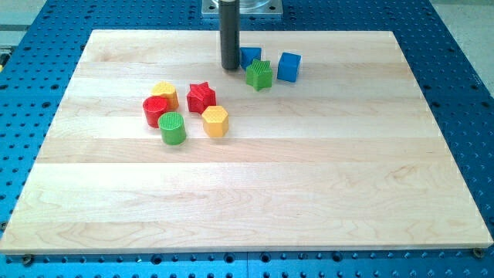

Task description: Place the green star below the blue blocks

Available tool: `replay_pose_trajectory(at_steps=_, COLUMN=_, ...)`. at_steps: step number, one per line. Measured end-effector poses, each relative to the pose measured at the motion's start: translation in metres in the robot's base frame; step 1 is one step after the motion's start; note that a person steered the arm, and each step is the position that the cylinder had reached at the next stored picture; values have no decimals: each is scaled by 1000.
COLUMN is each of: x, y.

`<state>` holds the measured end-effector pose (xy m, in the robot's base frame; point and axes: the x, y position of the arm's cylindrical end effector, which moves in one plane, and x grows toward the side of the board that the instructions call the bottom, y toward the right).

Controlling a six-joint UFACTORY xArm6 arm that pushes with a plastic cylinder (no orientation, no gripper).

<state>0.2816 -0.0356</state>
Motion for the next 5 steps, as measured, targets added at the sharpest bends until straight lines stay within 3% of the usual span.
replay_pose_trajectory(at_steps=1, x=-4, y=15)
replay_pose_trajectory(at_steps=2, x=-4, y=83)
replay_pose_trajectory(at_steps=3, x=-2, y=112)
replay_pose_trajectory(at_steps=5, x=24, y=66)
